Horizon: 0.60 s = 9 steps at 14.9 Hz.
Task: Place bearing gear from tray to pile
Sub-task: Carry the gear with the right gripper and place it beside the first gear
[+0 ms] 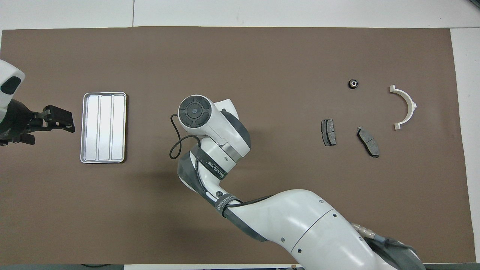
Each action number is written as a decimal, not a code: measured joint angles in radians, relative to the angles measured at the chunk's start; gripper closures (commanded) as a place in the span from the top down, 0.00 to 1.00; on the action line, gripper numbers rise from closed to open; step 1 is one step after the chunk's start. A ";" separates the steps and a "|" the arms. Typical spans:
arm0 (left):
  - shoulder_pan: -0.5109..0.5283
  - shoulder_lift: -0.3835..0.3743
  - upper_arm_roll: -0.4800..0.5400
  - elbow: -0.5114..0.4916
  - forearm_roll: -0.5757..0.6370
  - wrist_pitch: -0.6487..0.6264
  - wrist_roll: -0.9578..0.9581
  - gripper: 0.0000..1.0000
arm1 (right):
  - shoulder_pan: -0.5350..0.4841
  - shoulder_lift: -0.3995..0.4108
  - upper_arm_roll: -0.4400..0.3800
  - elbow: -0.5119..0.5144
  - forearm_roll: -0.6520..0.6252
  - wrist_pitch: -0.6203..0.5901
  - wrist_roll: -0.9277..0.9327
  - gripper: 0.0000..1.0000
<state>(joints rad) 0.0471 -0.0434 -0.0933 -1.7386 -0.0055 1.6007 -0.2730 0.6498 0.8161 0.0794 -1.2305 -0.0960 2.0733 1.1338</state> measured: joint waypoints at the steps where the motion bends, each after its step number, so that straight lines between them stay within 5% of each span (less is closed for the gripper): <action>1: 0.000 -0.001 0.000 0.014 0.000 -0.013 0.000 1.00 | 0.000 0.004 -0.002 0.004 -0.006 0.000 0.000 0.90; 4: 0.000 -0.001 -0.011 0.033 0.000 -0.019 0.001 1.00 | 0.000 0.006 -0.008 0.009 -0.007 0.000 0.001 0.76; 6: 0.000 -0.002 -0.016 0.035 0.000 -0.009 0.001 1.00 | 0.000 0.006 -0.008 0.011 -0.007 0.000 0.009 0.41; 9: 0.000 -0.002 -0.016 0.037 0.000 -0.005 0.051 1.00 | 0.000 0.005 -0.008 0.013 -0.007 0.000 0.019 0.18</action>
<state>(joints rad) 0.0471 -0.0450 -0.1094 -1.7015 -0.0055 1.5956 -0.2221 0.6497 0.8213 0.0715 -1.2177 -0.1027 2.0732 1.1528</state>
